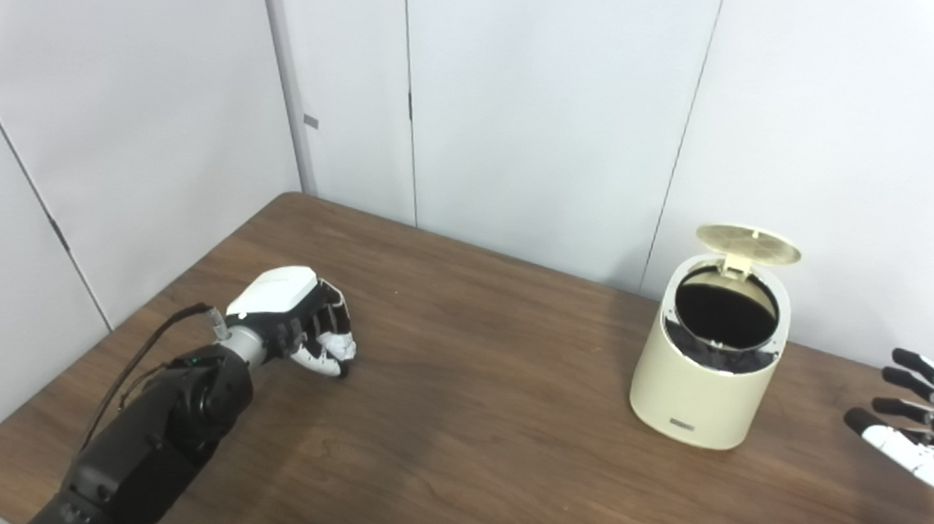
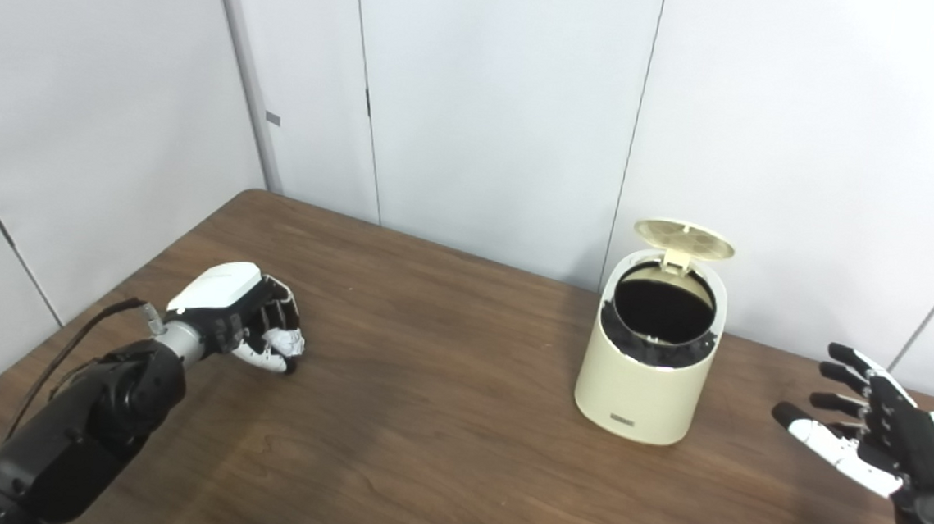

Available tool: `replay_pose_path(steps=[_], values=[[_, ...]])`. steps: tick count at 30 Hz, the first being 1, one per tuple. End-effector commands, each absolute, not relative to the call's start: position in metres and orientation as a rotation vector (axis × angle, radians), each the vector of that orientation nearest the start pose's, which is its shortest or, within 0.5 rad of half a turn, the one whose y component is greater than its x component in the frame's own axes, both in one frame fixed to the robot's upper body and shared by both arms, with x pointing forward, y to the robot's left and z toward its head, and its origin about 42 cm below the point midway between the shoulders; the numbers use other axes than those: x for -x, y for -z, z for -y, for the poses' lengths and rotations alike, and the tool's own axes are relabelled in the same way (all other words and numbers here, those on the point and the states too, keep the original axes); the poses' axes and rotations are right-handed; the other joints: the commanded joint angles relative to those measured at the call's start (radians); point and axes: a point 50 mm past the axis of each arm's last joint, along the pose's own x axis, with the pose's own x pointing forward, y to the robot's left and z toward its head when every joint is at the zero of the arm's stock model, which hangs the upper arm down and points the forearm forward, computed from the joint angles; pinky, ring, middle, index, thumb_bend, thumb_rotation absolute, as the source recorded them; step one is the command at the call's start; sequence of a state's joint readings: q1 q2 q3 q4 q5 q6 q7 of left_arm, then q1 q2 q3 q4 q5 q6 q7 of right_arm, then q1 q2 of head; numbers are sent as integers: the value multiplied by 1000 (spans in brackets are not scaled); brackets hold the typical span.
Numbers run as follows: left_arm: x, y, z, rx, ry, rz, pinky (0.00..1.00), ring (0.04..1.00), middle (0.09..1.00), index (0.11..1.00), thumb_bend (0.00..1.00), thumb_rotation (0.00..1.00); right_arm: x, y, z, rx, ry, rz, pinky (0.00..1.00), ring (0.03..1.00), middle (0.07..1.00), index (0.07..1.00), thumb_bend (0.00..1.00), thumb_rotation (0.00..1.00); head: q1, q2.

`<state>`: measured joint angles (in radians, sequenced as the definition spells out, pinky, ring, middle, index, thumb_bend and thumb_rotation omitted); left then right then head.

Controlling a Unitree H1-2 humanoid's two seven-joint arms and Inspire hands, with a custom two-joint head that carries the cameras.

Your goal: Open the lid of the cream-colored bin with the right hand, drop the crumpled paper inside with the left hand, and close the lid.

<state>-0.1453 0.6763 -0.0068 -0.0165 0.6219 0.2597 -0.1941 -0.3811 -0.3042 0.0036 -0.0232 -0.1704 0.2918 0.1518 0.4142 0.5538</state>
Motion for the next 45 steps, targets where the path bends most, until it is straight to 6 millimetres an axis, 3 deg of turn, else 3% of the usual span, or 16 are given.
replay_pose_path(steps=[1, 5, 13, 17, 23, 25, 29, 35, 38, 45], values=[[-329, -205, -415, -1279, -33, -152, 481, 426, 485, 517, 502, 0, -401, -252, 279, 498, -80, 183, 594, 742, 836, 865, 584, 400, -1, 1], [-331, -221, -408, -1309, -22, -111, 464, 421, 471, 514, 503, 0, -400, -253, 278, 498, -82, 180, 595, 739, 835, 865, 582, 401, -1, 1], [-341, -283, -382, -1371, 3, 19, 423, 410, 485, 518, 502, 0, -402, -252, 274, 502, -82, 180, 566, 714, 830, 867, 589, 409, -20, -7], [-342, -328, -356, -1375, 2, 158, 379, 388, 473, 534, 499, 0, -403, -250, 272, 483, -90, 177, 591, 738, 841, 875, 567, 363, -20, -9], [-343, -362, -323, -1373, 8, 238, 358, 389, 467, 532, 500, 0, -403, -248, 268, 487, -96, 188, 603, 735, 837, 877, 537, 293, -42, -14], [-345, -368, -314, -1370, 16, 262, 355, 387, 464, 518, 501, 0, -402, -248, 266, 494, -97, 194, 613, 730, 833, 875, 521, 254, -58, -16], [-352, -379, -291, -1370, 50, 338, 358, 388, 462, 519, 501, 0, -404, -246, 263, 435, -132, 178, 718, 813, 867, 889, 478, 234, -101, -19], [-365, -378, -259, -1268, 109, 419, 354, 384, 469, 516, 501, 0, -413, -235, 255, 453, -121, 183, 693, 803, 860, 877, 516, 247, -182, -31], [-372, -374, -242, -1243, 131, 444, 361, 388, 471, 515, 501, 0, -417, -229, 248, 456, -117, 187, 583, 741, 836, 865, 582, 312, -223, -45], [-389, -364, -215, -1205, 166, 496, 347, 380, 472, 529, 499, 0, -418, -226, 233, 492, -117, 204, 598, 728, 828, 855, 561, 341, -318, -70]])
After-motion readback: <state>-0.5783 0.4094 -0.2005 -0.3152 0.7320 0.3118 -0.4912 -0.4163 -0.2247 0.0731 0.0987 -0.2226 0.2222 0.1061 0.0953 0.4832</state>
